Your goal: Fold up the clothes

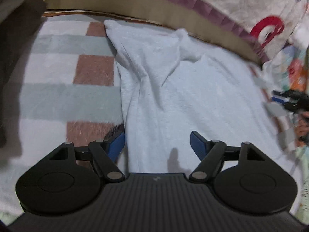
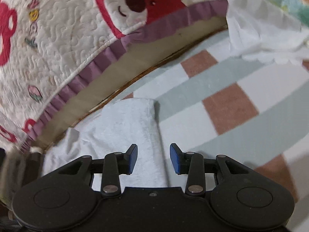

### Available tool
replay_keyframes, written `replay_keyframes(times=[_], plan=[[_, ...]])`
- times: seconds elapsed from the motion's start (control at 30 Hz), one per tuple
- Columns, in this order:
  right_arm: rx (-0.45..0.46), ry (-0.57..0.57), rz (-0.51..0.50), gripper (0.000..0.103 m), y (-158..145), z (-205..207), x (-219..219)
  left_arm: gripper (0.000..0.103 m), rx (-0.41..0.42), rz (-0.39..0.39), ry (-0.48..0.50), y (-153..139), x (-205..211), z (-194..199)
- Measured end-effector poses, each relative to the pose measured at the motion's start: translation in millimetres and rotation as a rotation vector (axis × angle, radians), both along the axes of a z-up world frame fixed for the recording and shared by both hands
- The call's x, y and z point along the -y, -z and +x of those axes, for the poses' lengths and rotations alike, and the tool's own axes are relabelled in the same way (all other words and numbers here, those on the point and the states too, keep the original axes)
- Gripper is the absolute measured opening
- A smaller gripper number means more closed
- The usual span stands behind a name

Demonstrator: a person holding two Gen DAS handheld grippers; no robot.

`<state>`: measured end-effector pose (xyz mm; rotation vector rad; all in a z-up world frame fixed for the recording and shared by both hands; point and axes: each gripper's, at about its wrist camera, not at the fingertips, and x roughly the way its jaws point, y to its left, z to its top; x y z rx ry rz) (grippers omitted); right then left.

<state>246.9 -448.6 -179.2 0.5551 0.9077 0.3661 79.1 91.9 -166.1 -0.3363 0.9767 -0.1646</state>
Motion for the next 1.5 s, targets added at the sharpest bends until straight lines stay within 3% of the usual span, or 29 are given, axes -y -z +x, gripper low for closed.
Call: replay_keyframes(times=[0.03,0.07,0.13,0.2,0.3,0.4,0.5,0.57,0.63,0.73,0.83,1.0,1.13,1.23,1.37,1.4,1.43,1.5], plan=[[-0.002,-0.013,0.012,0.043,0.2,-0.1,-1.7,0.019,-0.001,0.011,-0.001,1.2,-0.7,1.4],[-0.003,-0.027,0.012,0.043,0.3,-0.5,-3.9,0.003,-0.003,0.022,-0.001,2.3,-1.4,2.7],[-0.003,-0.056,-0.018,0.043,0.0,-1.6,-9.3,0.003,-0.006,0.043,-0.003,4.6,-2.8,5.5],[-0.002,-0.086,-0.048,0.043,-0.3,-2.8,-14.8,0.003,0.013,0.041,-0.082,-2.7,-20.5,-0.6],[-0.004,-0.125,-0.130,0.046,7.0,-4.6,-18.7,0.004,-0.036,-0.001,-0.230,3.5,-52.0,-12.8],[-0.022,-0.132,-0.243,0.046,18.2,-8.7,-19.8,0.002,-0.101,0.049,-0.297,16.7,-65.3,-25.4],[-0.013,-0.120,-0.239,0.046,18.6,-13.8,-17.4,0.005,-0.099,0.081,-0.286,12.3,-65.2,-33.6],[0.005,-0.118,-0.248,0.046,15.8,-16.2,-18.3,0.012,-0.060,0.069,-0.257,4.1,-65.8,-31.3],[0.047,-0.117,-0.271,0.046,11.0,-15.7,-22.2,0.028,-0.012,0.046,-0.227,-5.2,-67.2,-17.9],[0.130,-0.079,-0.282,0.046,2.6,-11.7,-28.2,0.037,0.058,0.019,-0.189,-14.0,-69.7,13.3],[0.168,-0.027,-0.263,0.046,-1.1,1.7,-35.3,0.039,0.069,0.029,-0.166,-9.1,-70.3,61.0],[0.094,0.001,-0.209,0.046,5.8,35.5,-50.2,0.041,0.040,0.116,-0.124,4.4,-66.4,138.3],[0.015,0.023,-0.159,0.048,20.7,63.4,-59.7,0.041,0.024,0.098,-0.132,17.2,-73.0,179.6],[-0.010,0.027,-0.200,0.053,31.3,79.9,-70.5,0.041,0.032,0.077,-0.144,24.3,-78.5,201.2],[0.096,-0.020,-0.331,0.060,35.5,86.5,-99.8,0.048,0.058,0.030,-0.153,27.5,-80.2,215.1],[0.118,-0.038,-0.354,0.057,35.4,87.5,-106.5,0.050,0.064,0.023,-0.151,28.1,-78.3,216.9],[0.140,-0.054,-0.373,0.036,33.6,87.7,-112.3,0.052,0.072,0.026,-0.145,28.7,-75.3,218.0],[0.185,-0.085,-0.410,0.010,30.0,88.0,-123.9,0.050,0.101,0.069,-0.116,29.3,-64.2,218.5]])
